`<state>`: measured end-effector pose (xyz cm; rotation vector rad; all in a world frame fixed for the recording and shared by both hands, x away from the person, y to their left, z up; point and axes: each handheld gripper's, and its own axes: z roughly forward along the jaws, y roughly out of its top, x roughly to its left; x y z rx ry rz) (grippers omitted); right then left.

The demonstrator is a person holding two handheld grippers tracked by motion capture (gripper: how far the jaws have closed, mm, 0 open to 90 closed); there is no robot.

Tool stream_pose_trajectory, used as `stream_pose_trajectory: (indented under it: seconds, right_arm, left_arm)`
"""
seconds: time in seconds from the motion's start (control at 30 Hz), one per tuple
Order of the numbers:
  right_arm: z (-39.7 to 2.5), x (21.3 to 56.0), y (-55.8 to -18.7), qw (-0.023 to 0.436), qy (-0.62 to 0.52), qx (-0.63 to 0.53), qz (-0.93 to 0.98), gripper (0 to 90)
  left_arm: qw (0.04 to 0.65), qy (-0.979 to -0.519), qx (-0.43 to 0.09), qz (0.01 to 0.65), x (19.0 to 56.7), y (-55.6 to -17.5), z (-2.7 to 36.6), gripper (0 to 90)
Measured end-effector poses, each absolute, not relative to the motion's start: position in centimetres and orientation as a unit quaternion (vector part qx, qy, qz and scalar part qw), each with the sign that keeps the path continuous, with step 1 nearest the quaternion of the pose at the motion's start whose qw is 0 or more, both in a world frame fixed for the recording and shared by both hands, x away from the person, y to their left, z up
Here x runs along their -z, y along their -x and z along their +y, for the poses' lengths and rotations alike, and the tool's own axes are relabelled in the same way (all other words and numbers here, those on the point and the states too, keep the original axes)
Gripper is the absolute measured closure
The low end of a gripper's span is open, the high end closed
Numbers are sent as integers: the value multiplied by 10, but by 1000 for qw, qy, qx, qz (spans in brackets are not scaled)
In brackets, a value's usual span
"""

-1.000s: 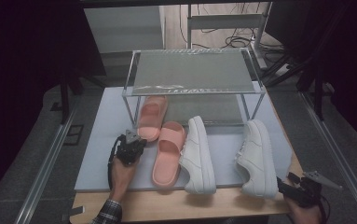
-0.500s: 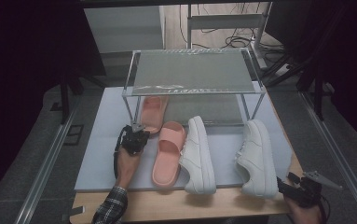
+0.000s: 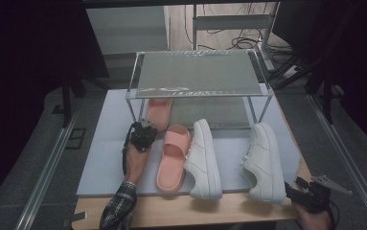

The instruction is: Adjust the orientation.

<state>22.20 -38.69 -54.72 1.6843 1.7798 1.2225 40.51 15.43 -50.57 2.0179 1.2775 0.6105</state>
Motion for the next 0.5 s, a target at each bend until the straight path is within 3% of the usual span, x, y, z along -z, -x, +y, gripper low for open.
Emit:
stream_pose_trajectory:
  seconds: [0.5]
  right_arm:
    - [-387, 547, -222, 200, -602, -438, 637, 204]
  left_arm:
    - [348, -772, -218, 484, 501, -412, 152, 899]
